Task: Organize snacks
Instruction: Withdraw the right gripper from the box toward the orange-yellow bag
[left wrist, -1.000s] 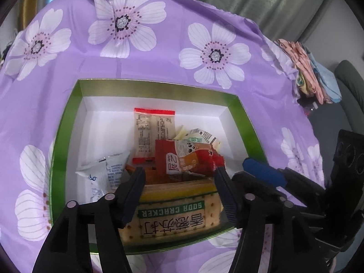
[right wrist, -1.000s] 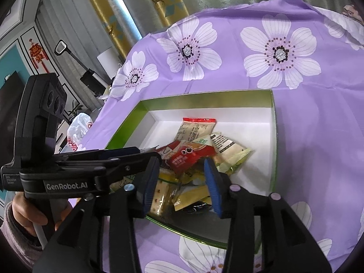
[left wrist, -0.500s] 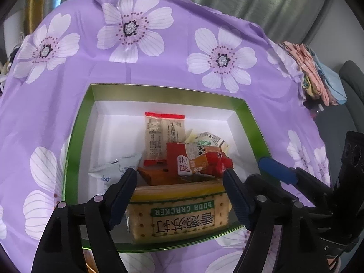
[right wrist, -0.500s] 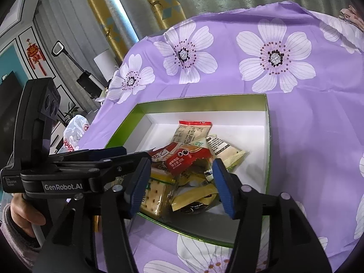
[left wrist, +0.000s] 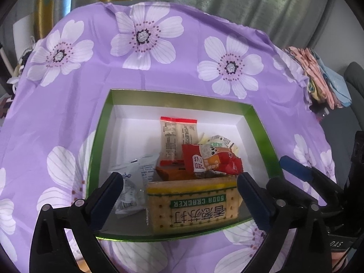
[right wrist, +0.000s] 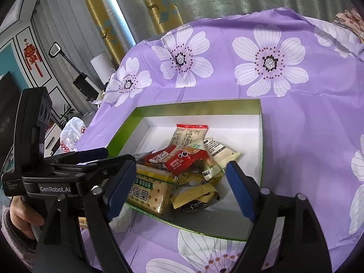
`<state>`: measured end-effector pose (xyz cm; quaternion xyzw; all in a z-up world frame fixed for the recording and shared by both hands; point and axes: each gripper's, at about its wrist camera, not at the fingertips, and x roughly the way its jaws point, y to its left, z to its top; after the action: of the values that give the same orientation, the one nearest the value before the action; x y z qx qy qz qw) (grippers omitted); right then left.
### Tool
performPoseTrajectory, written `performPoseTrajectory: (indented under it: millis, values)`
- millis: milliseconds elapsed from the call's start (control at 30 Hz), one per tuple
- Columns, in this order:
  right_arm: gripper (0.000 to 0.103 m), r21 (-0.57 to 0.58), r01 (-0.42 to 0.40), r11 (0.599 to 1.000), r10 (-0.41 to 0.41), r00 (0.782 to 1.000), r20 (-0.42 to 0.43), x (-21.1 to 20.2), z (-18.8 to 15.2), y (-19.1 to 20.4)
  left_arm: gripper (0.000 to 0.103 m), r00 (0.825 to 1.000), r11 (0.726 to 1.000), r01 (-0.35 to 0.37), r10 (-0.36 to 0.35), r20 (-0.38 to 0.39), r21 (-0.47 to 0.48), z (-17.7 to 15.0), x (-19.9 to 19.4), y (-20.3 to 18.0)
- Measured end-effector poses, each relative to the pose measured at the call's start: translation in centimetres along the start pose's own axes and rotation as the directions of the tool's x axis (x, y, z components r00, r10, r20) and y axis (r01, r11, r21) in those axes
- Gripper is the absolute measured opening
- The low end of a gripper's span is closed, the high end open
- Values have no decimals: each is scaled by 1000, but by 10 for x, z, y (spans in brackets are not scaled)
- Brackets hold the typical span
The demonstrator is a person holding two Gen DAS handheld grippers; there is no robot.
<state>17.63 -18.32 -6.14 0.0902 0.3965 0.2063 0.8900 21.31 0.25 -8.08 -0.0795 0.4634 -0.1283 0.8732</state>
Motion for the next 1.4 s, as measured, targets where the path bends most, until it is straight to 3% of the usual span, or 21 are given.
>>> performPoseTrajectory:
  millis: [733, 1400]
  values:
    - [87, -41, 5, 999, -2, 997, 72, -56, -3, 31, 101, 991, 997, -55, 48, 127, 54, -10, -65, -17]
    - [88, -115, 9, 993, 1, 996, 85, -106, -49, 63, 101, 968, 983, -129, 96, 230, 133, -76, -126, -30]
